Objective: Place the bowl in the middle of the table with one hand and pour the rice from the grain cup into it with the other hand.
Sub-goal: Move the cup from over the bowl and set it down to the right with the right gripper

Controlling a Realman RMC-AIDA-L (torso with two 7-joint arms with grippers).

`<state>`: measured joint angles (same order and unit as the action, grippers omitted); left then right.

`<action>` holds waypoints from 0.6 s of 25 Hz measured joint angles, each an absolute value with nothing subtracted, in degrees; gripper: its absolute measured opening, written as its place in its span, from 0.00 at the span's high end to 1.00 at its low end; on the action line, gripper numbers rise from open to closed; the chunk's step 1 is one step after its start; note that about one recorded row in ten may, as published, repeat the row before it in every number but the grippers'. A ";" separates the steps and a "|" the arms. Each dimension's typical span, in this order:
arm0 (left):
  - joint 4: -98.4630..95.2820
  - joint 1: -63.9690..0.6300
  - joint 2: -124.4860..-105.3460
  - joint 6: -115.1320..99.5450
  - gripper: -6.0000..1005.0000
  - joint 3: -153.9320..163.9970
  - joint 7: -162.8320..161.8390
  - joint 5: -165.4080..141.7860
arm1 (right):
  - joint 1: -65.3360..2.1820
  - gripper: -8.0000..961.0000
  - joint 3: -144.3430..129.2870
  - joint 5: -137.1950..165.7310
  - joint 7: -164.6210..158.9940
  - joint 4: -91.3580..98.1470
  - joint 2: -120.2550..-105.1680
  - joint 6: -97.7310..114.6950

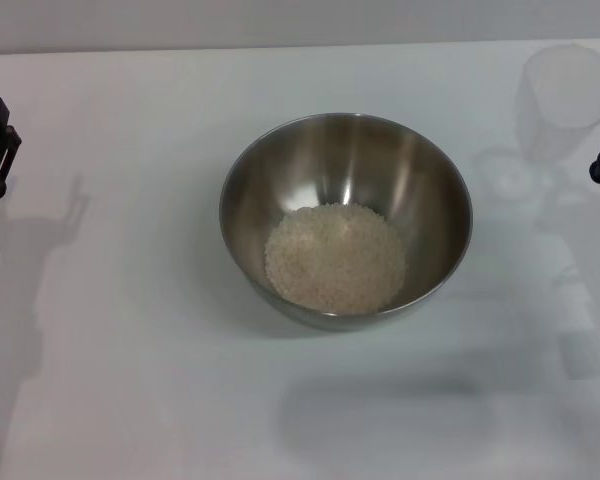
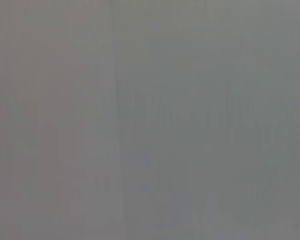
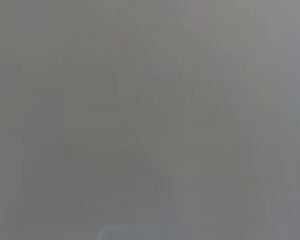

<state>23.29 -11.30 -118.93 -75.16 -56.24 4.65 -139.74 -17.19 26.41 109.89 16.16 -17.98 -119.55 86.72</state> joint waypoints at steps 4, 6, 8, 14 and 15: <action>23.04 -11.41 -118.97 -74.99 0.18 -56.18 4.65 -139.78 | -17.68 0.99 28.33 107.63 15.78 -17.37 -119.59 81.55; 23.01 -11.42 -119.00 -74.93 0.18 -56.13 4.65 -139.79 | -18.22 0.99 28.57 106.10 14.43 -16.54 -119.52 79.19; 23.02 -11.43 -119.03 -74.87 0.18 -56.01 4.65 -139.78 | -18.82 0.99 28.29 105.83 12.34 -15.42 -119.53 77.65; 23.22 -11.43 -119.05 -74.72 0.18 -55.63 4.65 -139.78 | -20.37 0.98 26.06 106.13 10.83 -14.70 -119.62 73.86; 23.23 -11.43 -119.06 -74.71 0.18 -55.53 4.65 -139.77 | -20.68 0.98 25.85 106.14 10.88 -14.68 -119.64 73.02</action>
<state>23.23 -11.43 -119.06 -74.71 -55.53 4.66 -139.77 -20.68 25.85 106.14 10.88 -14.68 -119.64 73.02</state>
